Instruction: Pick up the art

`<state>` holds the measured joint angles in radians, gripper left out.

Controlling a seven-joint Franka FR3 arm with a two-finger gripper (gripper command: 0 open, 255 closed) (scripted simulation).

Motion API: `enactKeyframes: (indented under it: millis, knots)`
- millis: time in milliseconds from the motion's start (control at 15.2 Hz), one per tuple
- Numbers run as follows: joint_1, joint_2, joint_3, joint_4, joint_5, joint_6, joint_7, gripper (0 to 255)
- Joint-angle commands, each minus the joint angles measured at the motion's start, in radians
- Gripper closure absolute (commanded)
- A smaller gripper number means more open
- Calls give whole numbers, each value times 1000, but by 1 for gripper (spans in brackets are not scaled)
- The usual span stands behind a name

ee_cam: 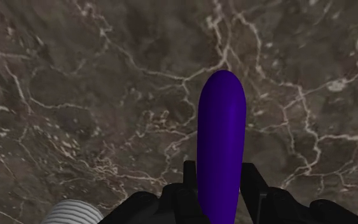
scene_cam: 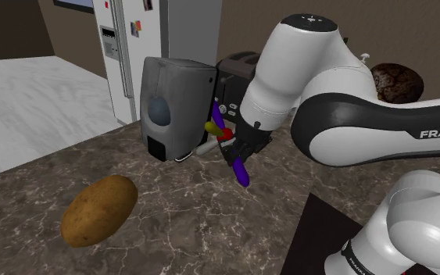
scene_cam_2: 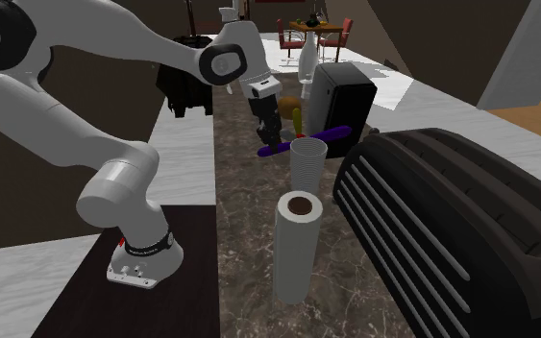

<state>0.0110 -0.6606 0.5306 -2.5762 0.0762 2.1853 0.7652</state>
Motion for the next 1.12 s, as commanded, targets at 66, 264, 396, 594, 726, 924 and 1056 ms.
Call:
enactKeyframes:
  millis: [66, 264, 396, 594, 726, 924, 1056]
  knots:
    - [0, 1, 1, -1, 0, 0, 0, 255]
    - [-1, 2, -1, 0, -1, 1, -1, 255]
    - [-1, -5, -9, 21, -2, -27, -8, 255]
    - [-1, -15, -20, 54, -4, -69, -16, 255]
    - [-2, -19, -27, 77, -6, -96, -22, 255]
    - [-3, -24, -37, 113, -9, -137, -30, 255]
    - [-5, -27, -44, 138, -11, -163, -34, 255]
